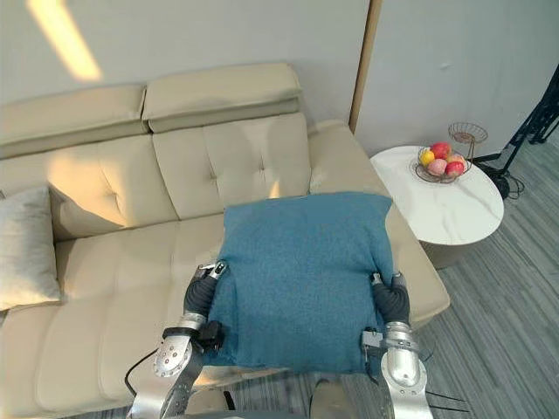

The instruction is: Pick up cushions and gather them together orderly.

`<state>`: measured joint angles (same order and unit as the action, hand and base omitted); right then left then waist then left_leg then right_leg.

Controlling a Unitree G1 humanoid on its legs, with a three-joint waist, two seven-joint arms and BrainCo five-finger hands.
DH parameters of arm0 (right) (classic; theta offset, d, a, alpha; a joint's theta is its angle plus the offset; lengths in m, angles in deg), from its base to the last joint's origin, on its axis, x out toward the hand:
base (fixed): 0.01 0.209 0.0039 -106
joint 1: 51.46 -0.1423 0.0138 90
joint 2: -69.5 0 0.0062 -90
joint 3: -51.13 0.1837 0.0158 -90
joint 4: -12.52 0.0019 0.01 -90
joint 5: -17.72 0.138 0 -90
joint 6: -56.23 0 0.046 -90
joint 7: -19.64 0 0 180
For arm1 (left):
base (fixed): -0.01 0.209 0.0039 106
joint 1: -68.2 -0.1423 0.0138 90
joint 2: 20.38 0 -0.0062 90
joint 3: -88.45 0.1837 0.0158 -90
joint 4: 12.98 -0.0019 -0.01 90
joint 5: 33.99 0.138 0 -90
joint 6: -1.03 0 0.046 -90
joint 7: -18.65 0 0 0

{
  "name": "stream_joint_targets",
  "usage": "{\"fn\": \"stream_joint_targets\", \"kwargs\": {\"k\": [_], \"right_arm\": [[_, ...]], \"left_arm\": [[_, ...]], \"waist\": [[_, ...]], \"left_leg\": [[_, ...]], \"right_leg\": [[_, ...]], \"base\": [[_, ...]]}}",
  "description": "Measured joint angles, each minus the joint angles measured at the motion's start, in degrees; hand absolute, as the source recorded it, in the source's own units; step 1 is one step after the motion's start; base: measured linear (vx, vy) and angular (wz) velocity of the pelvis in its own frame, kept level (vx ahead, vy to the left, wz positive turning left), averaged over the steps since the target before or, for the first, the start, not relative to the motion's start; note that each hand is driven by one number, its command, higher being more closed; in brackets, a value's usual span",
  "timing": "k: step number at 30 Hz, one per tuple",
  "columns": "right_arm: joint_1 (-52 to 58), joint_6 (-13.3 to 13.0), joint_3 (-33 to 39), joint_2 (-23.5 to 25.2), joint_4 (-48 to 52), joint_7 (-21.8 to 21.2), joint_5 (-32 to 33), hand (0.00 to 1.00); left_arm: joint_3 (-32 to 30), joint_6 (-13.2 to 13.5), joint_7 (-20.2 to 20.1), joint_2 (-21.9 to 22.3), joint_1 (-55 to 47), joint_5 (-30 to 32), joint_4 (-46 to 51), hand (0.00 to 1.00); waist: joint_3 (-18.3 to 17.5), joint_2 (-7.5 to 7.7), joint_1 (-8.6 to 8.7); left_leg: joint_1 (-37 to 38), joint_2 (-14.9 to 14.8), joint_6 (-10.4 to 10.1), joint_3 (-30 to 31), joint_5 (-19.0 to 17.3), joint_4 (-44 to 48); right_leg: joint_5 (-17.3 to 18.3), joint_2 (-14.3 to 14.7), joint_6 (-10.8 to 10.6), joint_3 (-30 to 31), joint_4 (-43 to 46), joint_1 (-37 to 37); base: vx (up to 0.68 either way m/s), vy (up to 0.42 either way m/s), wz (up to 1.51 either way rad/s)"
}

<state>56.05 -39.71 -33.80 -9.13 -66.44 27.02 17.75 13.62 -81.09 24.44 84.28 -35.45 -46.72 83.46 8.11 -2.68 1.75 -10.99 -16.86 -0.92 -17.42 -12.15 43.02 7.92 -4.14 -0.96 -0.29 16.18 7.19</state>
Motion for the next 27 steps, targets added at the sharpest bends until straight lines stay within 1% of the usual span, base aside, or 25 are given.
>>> {"fn": "stream_joint_targets", "kwargs": {"k": [1,2,3,4,5,6,7,8,10,12,15,16,18,19,20,21,22,23,25,27], "right_arm": [[-0.26,0.00,0.06,-0.09,-0.07,0.02,0.02,1.00],[-0.66,-0.15,0.27,-0.26,-0.75,0.04,-0.02,1.00],[-0.94,-0.09,0.72,-0.38,-1.90,0.00,-0.03,1.00],[-0.91,0.02,0.80,-0.56,-2.37,-0.03,-0.09,1.00],[-1.19,0.18,0.68,-0.39,-3.80,-0.19,-0.22,1.00],[-1.00,0.35,0.67,0.15,-4.75,-0.24,-0.43,1.00],[-0.84,0.45,0.73,0.95,-5.52,-0.30,-0.59,1.00],[-0.84,0.54,0.73,1.20,-5.68,-0.31,-0.61,1.00],[-0.91,0.63,0.68,1.34,-6.21,-0.34,-0.64,1.00],[-1.93,0.60,0.64,1.39,-8.11,-0.27,-0.73,1.00],[-4.25,0.61,0.53,1.48,-10.81,0.19,-2.34,1.00],[-5.55,0.61,0.43,1.49,-11.98,0.37,-2.89,1.00],[-10.25,0.58,-1.18,0.88,-14.83,2.82,-3.98,1.00],[-11.65,0.58,-1.38,0.79,-15.51,3.30,-4.40,1.00],[-15.32,0.58,-2.02,0.48,-17.45,5.30,-5.25,1.00],[-18.47,0.59,-2.89,0.01,-18.98,6.96,-5.65,1.00],[-20.44,0.59,-3.32,-0.34,-19.75,7.59,-5.79,1.00],[-25.26,0.59,-3.93,-0.59,-21.48,9.32,-6.73,1.00],[-31.39,0.61,-4.35,-0.70,-22.99,12.06,-7.50,1.00],[-41.31,0.84,-4.51,-1.40,-26.59,15.64,-7.87,1.00]], "left_arm": [[-0.07,0.08,-0.08,0.20,0.15,0.01,0.00,1.00],[0.04,0.08,-0.05,0.23,0.17,0.02,-0.09,1.00],[0.50,0.05,-0.05,0.31,-0.04,0.02,-0.42,1.00],[0.73,0.03,-0.07,0.37,-0.46,0.03,-0.45,1.00],[0.64,0.00,-0.09,0.01,-0.73,0.04,-0.98,1.00],[0.51,-0.11,-0.09,-0.21,-0.76,0.04,-1.88,1.00],[0.45,-0.25,-0.09,-0.51,-1.07,0.12,-2.07,1.00],[0.48,-0.25,-0.09,-0.88,-1.07,0.17,-2.15,1.00],[0.45,-0.26,-0.09,-1.30,-1.05,1.27,-2.60,1.00],[0.38,-0.24,0.04,-1.34,-0.91,2.37,-2.61,1.00],[0.33,-0.24,1.05,-1.55,-0.46,3.73,-3.00,1.00],[0.32,-0.24,1.72,-1.85,0.32,4.04,-3.74,1.00],[-0.19,-0.24,4.09,-2.51,4.36,5.07,-5.55,1.00],[-0.25,-0.22,4.71,-2.62,5.63,5.13,-5.97,1.00],[-0.23,-0.22,6.68,-3.32,8.84,5.86,-7.28,1.00],[-0.46,-0.21,8.29,-3.84,11.41,6.67,-8.11,1.00],[-0.74,-0.21,8.90,-4.05,13.10,6.83,-8.58,1.00],[-1.55,-0.20,10.74,-4.64,17.00,7.43,-9.49,1.00],[-2.39,-0.15,13.77,-5.50,22.56,8.29,-10.63,1.00],[-2.91,-0.15,18.04,-7.78,31.92,8.40,-13.61,1.00]], "waist": [[-0.03,0.07,-0.23],[-0.06,0.13,-0.83],[-0.45,-0.51,-1.16],[-0.86,-1.26,-1.16],[-1.32,-1.29,-1.15],[-1.82,-0.33,-1.09],[-2.36,0.71,-1.02],[-2.36,1.13,-0.97],[-2.38,1.59,-0.94],[-2.44,1.65,-0.94],[-2.49,1.69,-0.94],[-2.51,1.67,-0.92],[-2.44,1.66,-0.58],[-2.25,1.64,-0.59],[-2.05,1.54,-0.70],[-1.20,1.43,-0.75],[-0.16,1.44,-0.76],[1.26,1.37,-0.86],[2.68,1.43,-1.06],[5.13,1.48,-1.94]], "left_leg": [[-0.06,0.85,-0.32,0.24,-1.35,-3.71],[0.56,2.31,-0.79,0.94,-1.33,-10.90],[2.22,3.80,-1.85,1.90,1.11,-19.61],[2.64,3.90,-1.93,2.20,4.91,-23.27],[3.98,4.05,-4.35,2.35,4.61,-24.36],[4.62,5.11,-4.31,2.08,4.83,-25.70],[5.46,6.43,-4.29,1.41,4.84,-27.71],[6.08,7.22,-3.96,1.06,5.05,-28.89],[8.04,8.86,-3.46,0.40,5.38,-31.23],[8.72,9.51,-3.20,0.37,5.54,-32.49],[8.16,10.14,-2.97,0.49,6.01,-33.65],[7.65,10.27,-2.86,0.65,6.65,-34.44],[4.22,10.71,-2.65,1.72,8.79,-36.51],[3.34,10.79,-2.65,1.77,9.45,-36.95],[0.55,10.83,-2.48,1.83,10.60,-37.24],[-0.79,10.81,-2.33,1.90,10.95,-37.23],[-1.23,10.83,-2.20,1.90,11.30,-37.20],[-3.55,10.83,-1.98,2.01,12.05,-37.15],[-7.14,11.04,-1.62,2.50,13.31,-37.17],[-10.49,11.22,-1.31,3.29,15.30,-37.94]], "right_leg": [[-0.05,-0.18,-0.03,0.20,-0.33,0.01],[-0.25,-0.41,-0.40,0.39,-0.31,0.13],[-0.26,-0.02,-1.32,0.54,0.07,0.08],[0.03,0.60,-1.78,0.66,0.32,0.13],[0.37,0.58,-2.30,1.79,0.64,0.03],[0.14,0.13,-2.85,2.10,0.27,0.04],[-0.03,-1.05,-3.57,2.52,-0.80,-0.04],[-0.27,-1.69,-3.97,2.80,-1.66,-0.38],[-0.86,-2.84,-4.95,3.43,-4.20,-2.16],[-1.37,-3.35,-5.41,3.41,-5.95,-3.14],[-2.27,-3.48,-5.37,3.22,-7.78,-2.95],[-2.86,-3.46,-5.33,3.02,-8.64,-2.65],[-4.61,-3.47,-5.08,2.13,-9.95,0.61],[-5.12,-3.48,-4.87,2.11,-10.20,1.62],[-6.53,-3.44,-4.67,2.12,-10.75,4.13],[-7.42,-3.40,-4.76,2.13,-11.50,5.13],[-8.01,-3.40,-4.68,2.15,-11.72,5.45],[-9.21,-3.36,-4.43,2.21,-11.84,7.67],[-10.60,-3.47,-4.44,2.20,-12.48,10.70],[-12.29,-3.52,-4.76,2.08,-13.05,13.73]], "base": [[0.12,0.025,-0.13],[0.11,0.074,-0.25],[0.13,0.100,-0.30],[0.16,0.155,-0.33],[0.16,0.122,-0.27],[0.22,0.145,-0.26],[0.18,0.121,-0.14],[0.16,0.130,-0.08],[0.09,0.105,-0.06],[0.06,0.070,-0.01],[0.02,0.027,0.01],[-0.02,-0.007,0.11],[-0.06,-0.022,0.17],[-0.09,-0.016,0.08],[-0.11,-0.011,0.03],[-0.12,-0.007,0.00],[-0.15,0.004,-0.01],[-0.18,0.016,0.02],[-0.20,0.020,0.11],[-0.21,0.019,0.15]]}}
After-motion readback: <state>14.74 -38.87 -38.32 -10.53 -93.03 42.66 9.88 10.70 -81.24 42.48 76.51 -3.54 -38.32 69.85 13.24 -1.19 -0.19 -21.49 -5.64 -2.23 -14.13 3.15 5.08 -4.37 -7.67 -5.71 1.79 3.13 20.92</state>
